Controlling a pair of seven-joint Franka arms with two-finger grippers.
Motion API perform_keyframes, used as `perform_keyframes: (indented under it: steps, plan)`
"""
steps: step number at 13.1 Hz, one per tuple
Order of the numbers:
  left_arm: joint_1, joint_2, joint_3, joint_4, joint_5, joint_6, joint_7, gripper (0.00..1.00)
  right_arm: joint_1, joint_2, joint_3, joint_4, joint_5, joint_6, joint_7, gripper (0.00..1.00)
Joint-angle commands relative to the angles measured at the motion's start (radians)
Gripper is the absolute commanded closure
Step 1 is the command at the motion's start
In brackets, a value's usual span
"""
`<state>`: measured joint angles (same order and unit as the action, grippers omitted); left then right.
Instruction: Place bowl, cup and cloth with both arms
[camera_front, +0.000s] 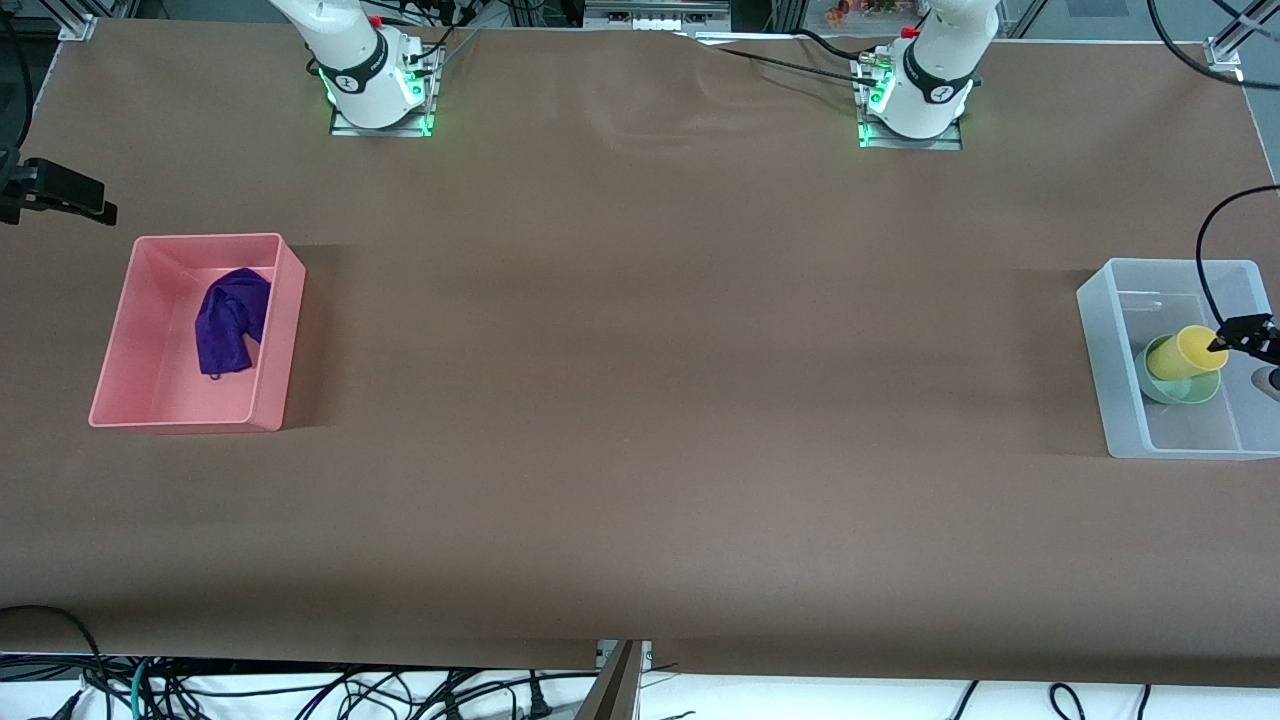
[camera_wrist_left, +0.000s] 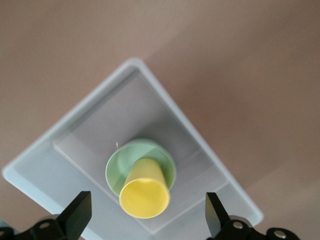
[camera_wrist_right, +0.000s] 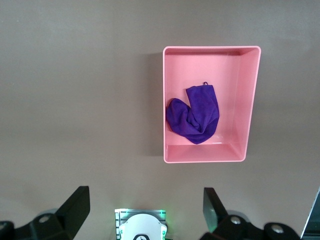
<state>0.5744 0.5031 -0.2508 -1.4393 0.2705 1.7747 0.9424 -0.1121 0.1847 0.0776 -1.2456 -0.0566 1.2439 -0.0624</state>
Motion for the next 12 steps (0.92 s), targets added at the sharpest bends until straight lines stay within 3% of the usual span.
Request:
perform_keyframes:
  steps: [1, 6, 8, 10, 11, 12]
  plan:
    - [0.001, -0.109, -0.12, -0.016, 0.006, -0.108, -0.158, 0.0, 0.002, -0.013, 0.004, -0.017, -0.019, -0.011, -0.01, 0.0]
    - [0.001, -0.216, -0.413, -0.016, 0.019, -0.311, -0.67, 0.0, 0.005, -0.011, 0.008, -0.014, -0.017, -0.003, -0.01, 0.0]
    - [0.001, -0.23, -0.496, -0.015, 0.019, -0.379, -0.836, 0.0, 0.005, -0.01, 0.008, -0.014, -0.017, -0.001, -0.01, 0.0]
    - [-0.005, -0.27, -0.509, -0.013, 0.006, -0.376, -0.86, 0.0, 0.005, -0.01, 0.008, -0.014, -0.017, -0.003, -0.01, 0.0]
    - [-0.066, -0.287, -0.465, -0.015, 0.001, -0.374, -0.863, 0.0, 0.005, -0.01, 0.008, -0.014, -0.017, -0.001, -0.01, 0.0]
    - [-0.193, -0.319, -0.326, -0.016, -0.016, -0.365, -0.864, 0.0, 0.005, -0.011, 0.008, -0.014, -0.016, -0.001, -0.01, 0.0]
